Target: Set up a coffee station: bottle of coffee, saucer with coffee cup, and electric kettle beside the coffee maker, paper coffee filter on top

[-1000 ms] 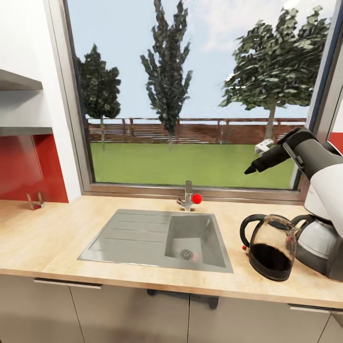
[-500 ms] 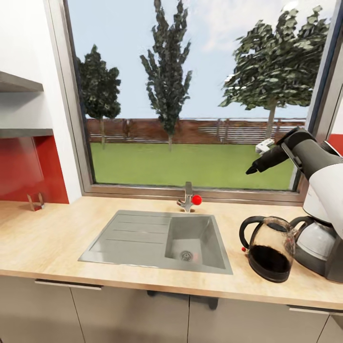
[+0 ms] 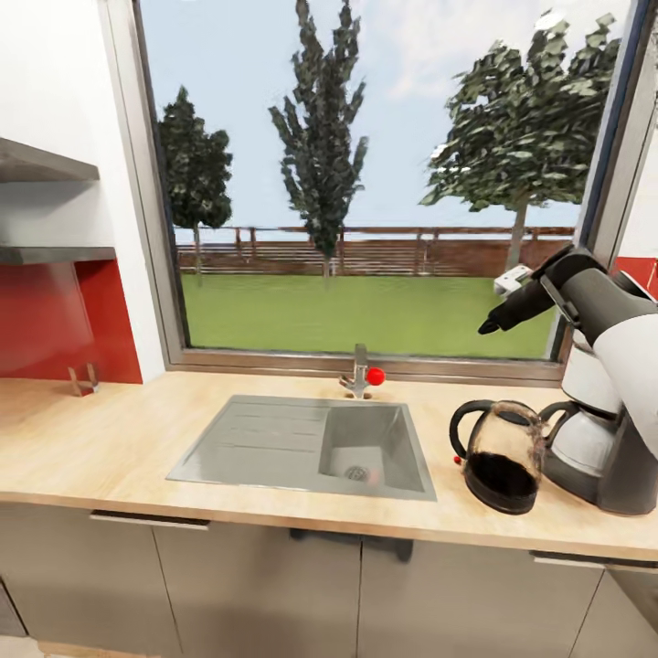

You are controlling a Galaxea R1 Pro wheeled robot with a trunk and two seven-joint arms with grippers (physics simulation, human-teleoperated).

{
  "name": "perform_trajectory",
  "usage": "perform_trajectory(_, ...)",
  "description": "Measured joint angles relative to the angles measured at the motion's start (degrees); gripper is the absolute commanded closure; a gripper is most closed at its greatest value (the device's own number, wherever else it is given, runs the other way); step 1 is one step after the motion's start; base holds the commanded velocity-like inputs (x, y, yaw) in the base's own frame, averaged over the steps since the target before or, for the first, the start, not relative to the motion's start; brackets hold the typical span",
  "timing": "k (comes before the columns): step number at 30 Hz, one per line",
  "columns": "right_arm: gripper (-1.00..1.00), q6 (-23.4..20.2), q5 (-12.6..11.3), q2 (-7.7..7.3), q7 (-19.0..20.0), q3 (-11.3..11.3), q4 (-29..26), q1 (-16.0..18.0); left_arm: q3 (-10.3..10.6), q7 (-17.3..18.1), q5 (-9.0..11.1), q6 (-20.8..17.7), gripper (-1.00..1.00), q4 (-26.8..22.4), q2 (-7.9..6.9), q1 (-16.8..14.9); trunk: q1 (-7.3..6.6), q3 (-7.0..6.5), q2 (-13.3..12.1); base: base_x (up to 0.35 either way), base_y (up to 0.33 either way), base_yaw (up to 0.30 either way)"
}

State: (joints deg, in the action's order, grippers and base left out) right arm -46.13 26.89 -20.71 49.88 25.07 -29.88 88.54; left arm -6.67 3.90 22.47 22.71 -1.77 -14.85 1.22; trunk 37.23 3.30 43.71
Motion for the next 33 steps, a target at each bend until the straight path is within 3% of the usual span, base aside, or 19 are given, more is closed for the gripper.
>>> perform_trajectory(12, -1.0, 0.0, 3.4, -0.17, -2.5, -0.1, 1.5, 0.0, -0.1, 0.0, 0.0, -0.2, -1.0, 0.0, -0.05, 0.0, -0.03, 0.0, 0.0, -0.22, 0.231, 0.0)
perform_trajectory(19, -1.0, -0.2, 4.1, -0.18, -9.8, -0.2, 3.3, 0.0, -0.1, 0.0, -0.1, -0.4, -1.0, -0.1, -0.11, 0.0, -0.04, 0.0, 0.0, -0.063, 0.33, -0.001)
perform_trajectory(25, -1.0, -0.2, 4.1, -0.32, -11.0, -0.2, 5.5, 0.0, -0.1, 0.0, -0.1, -0.4, -1.0, -0.1, -0.25, 0.0, -0.04, -0.18, 0.0, -0.003, 0.34, -0.22)
perform_trajectory(33, -1.0, -0.2, 4.1, -1.7, -11.1, -0.3, 6.4, 0.0, -0.1, 0.0, 0.0, -0.3, -1.0, -0.6, -0.24, 0.0, -0.04, -0.56, 0.0, 0.0, 0.343, -0.268)
